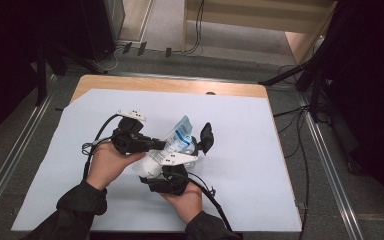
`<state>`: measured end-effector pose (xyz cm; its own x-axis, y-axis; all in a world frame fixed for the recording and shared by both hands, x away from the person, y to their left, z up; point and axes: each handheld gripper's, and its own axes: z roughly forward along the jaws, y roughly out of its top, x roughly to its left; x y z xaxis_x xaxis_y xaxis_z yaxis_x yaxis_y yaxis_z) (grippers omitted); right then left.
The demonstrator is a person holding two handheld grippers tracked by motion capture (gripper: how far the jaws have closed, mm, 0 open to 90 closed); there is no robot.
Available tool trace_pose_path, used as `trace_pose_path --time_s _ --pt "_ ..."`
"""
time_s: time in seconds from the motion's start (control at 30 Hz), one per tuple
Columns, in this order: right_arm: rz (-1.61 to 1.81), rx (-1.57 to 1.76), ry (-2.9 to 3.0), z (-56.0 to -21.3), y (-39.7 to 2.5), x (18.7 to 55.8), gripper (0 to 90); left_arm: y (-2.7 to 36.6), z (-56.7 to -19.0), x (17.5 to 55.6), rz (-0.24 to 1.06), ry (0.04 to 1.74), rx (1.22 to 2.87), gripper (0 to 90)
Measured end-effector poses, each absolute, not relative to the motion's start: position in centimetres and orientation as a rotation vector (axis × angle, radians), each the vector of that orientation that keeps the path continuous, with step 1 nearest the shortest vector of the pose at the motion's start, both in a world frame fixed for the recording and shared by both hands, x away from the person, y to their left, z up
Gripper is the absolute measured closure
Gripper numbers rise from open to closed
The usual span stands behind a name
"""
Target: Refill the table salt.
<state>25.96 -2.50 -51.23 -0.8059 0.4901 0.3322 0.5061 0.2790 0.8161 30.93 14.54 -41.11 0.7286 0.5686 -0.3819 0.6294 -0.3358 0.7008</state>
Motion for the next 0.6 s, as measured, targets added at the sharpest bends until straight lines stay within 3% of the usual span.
trace_pose_path --time_s 0.6 --pt "-1.63 -0.972 -2.451 -50.86 -2.4 25.95 49.7 14.18 -40.57 30.66 -0.067 0.898 2.029 89.2"
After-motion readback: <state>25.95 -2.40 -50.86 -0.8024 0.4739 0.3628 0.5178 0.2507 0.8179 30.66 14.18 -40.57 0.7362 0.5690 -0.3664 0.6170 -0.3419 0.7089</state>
